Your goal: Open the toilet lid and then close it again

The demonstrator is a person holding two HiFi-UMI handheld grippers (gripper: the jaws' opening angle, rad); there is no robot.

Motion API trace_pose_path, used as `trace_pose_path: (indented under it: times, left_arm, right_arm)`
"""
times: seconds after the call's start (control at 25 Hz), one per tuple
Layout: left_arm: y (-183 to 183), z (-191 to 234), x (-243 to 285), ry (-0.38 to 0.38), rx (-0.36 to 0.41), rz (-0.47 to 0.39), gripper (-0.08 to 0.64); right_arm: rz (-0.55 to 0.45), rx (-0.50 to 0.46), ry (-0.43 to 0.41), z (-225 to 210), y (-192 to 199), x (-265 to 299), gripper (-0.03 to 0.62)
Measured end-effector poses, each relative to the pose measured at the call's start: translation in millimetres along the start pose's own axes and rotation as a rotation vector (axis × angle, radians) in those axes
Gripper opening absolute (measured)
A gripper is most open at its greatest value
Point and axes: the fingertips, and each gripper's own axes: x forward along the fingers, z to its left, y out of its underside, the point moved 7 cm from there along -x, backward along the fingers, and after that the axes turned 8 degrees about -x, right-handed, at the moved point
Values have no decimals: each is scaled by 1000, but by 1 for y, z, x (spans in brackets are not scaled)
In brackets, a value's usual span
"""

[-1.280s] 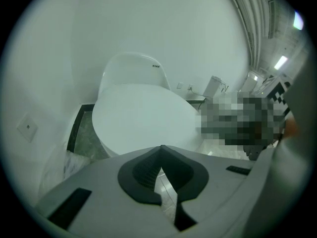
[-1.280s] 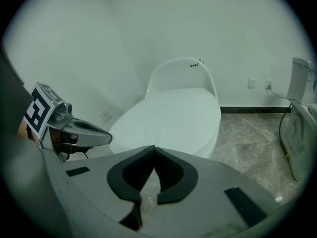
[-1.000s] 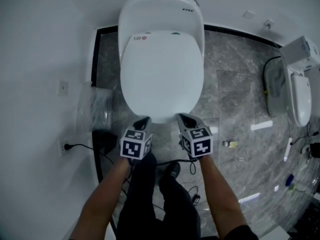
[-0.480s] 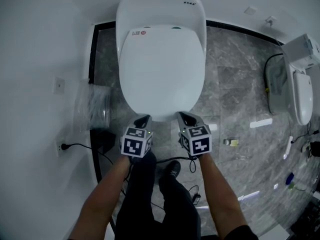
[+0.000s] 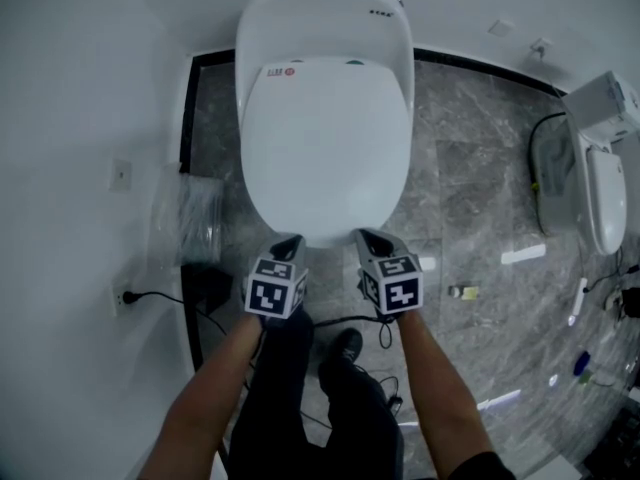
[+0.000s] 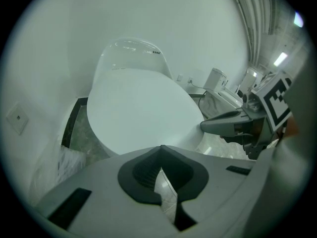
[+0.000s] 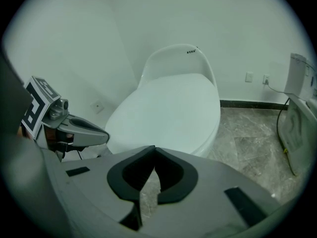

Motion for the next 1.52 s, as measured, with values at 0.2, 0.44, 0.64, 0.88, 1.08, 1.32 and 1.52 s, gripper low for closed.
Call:
trace_pose_path:
  times: [0.2, 0.44, 0.64, 0.88, 1.08, 1.32, 1.52]
  left_arm:
    - [-17, -5, -21, 5, 7, -59, 8]
    - [-57, -26, -78, 37, 10, -169, 8]
    - [-93, -58, -142, 69, 37, -286, 6]
    - [-131, -107, -224, 55, 117, -416, 7]
    - [-157, -150, -299, 53, 150, -539, 6]
    - [-164, -192, -377, 55, 174, -644, 7]
    - [-166, -207, -423, 82, 187, -699, 6]
  right_arm:
    - [-53, 30, 14, 4, -9, -18, 11]
    - [-182, 64, 8, 13, -52, -75, 11]
    - [-285, 30, 3, 26, -92, -135, 9]
    - [-431, -22, -11, 40, -141, -218, 9]
    - [-570, -71, -39, 54, -184, -294, 9]
    - [-692, -122, -68, 79, -212, -374, 9]
    - [-751, -168, -78, 105, -222, -419, 9]
